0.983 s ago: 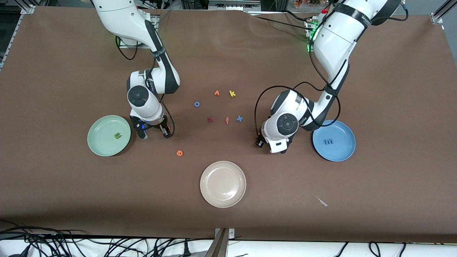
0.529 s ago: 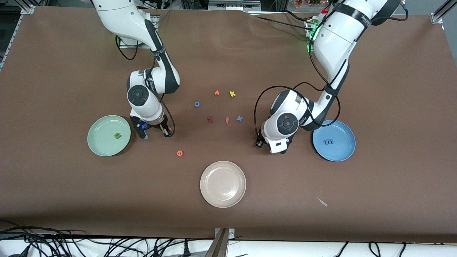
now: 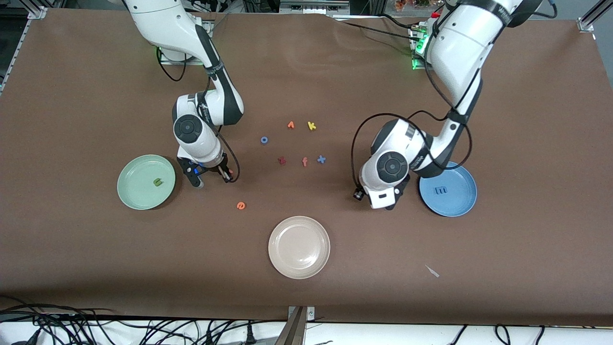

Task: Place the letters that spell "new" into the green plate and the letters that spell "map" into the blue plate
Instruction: 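Drop the w on the green plate while the left gripper drops d on blue, then grasp the orange a with the right gripper while the left grasps teal b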

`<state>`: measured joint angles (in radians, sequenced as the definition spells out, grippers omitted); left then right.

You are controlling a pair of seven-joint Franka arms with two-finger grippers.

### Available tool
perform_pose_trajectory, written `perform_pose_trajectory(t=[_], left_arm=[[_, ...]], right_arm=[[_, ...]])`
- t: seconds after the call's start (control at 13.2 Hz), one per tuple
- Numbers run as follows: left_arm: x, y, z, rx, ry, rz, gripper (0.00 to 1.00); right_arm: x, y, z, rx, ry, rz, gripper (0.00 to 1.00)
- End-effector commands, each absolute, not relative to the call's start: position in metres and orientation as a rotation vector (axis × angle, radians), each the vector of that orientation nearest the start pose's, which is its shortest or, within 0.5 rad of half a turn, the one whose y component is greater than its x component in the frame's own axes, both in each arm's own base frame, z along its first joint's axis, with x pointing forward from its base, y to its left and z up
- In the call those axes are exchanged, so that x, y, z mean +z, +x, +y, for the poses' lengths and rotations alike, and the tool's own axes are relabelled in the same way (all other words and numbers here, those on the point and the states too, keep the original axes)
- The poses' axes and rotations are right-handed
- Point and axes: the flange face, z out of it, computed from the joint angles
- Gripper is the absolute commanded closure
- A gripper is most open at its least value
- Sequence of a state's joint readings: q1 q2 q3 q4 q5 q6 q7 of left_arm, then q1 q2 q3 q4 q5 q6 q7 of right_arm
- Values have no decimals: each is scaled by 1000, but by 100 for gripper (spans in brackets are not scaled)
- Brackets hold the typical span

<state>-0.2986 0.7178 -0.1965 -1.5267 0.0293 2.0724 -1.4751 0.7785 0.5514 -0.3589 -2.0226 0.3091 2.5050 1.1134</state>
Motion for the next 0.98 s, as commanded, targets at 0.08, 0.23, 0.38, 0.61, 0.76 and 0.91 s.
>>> perform_pose_trajectory(t=[0.08, 0.23, 0.38, 0.61, 0.76, 0.91], left_arm=[[271, 643, -218, 309, -2797, -1159, 100], [275, 650, -166, 388, -2841, -1005, 100], [270, 655, -113, 466, -2860, -931, 100], [244, 650, -50, 573, -2894, -864, 96], [217, 648, -17, 635, -2897, -839, 96], [195, 645, 7, 682, -2918, -801, 93]], right_arm=[[230, 564, 201, 129, -2988, 1082, 100], [248, 570, 153, 233, -3075, 860, 100], [264, 578, 105, 254, -3126, 681, 100], [262, 582, 55, 273, -3180, 516, 100], [242, 586, 36, 265, -3228, 516, 100], [228, 592, 22, 213, -3257, 524, 95]])
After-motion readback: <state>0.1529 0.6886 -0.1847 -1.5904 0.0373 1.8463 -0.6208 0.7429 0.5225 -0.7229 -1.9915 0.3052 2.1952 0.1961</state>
